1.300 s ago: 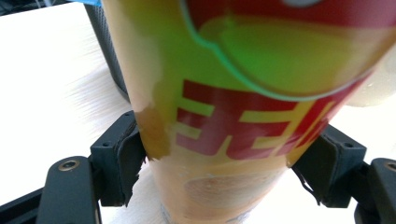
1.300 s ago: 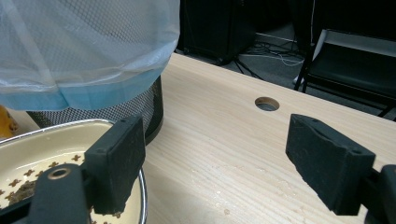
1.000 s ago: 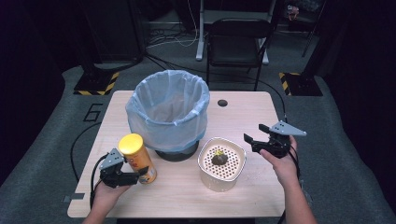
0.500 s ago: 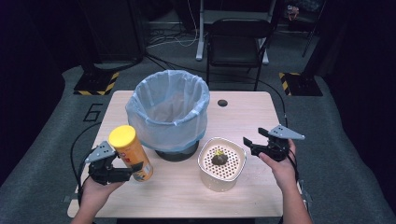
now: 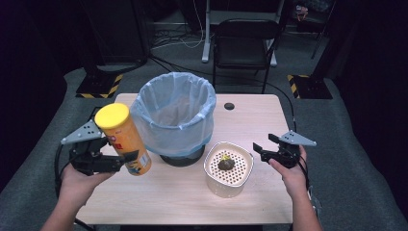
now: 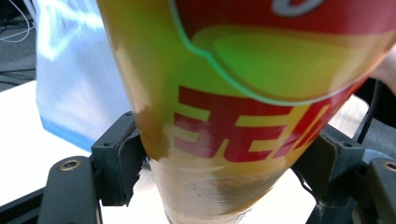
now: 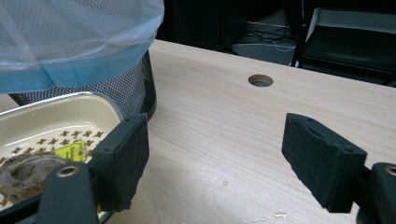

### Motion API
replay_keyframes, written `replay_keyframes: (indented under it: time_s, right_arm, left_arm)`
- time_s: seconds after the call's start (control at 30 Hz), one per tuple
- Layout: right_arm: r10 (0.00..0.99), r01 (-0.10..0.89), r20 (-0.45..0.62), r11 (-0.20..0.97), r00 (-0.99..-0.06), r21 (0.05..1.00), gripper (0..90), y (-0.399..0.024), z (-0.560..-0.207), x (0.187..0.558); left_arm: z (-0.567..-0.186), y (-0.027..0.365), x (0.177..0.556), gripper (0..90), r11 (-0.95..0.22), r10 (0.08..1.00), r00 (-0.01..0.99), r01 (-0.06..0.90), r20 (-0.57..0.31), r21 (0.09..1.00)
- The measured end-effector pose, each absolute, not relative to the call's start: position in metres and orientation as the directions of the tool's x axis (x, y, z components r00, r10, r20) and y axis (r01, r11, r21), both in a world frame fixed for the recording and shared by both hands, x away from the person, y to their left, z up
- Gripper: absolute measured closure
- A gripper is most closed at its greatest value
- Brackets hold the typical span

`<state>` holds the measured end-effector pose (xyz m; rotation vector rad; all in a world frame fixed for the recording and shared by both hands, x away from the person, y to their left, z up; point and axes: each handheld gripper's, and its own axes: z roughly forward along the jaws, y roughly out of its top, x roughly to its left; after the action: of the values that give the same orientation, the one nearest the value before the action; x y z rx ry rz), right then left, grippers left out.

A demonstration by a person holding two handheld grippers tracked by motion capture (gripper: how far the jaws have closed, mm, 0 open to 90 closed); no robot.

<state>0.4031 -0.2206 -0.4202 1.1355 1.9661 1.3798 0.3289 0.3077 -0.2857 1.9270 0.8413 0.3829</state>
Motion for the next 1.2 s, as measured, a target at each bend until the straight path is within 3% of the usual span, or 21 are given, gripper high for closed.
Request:
replay_keyframes:
  time_s: [0.47,1.2]
  right_arm:
    - [0.844,0.364,0.079,0.143,-0.53,0.92,23.1,-0.226,-0.426,0.403]
    - [0.853,0.376,0.095,0.124,-0.514,0.918,23.3,-0.233,-0.43,0.404]
  left_arm:
    - [-0.22,0.293,0.347,24.4,-0.291,0.684,0.725,0.365,-0.074,0.884]
    - [-0.172,0.266,0.399,24.5,-0.293,0.675,0.734,0.357,-0.073,0.887]
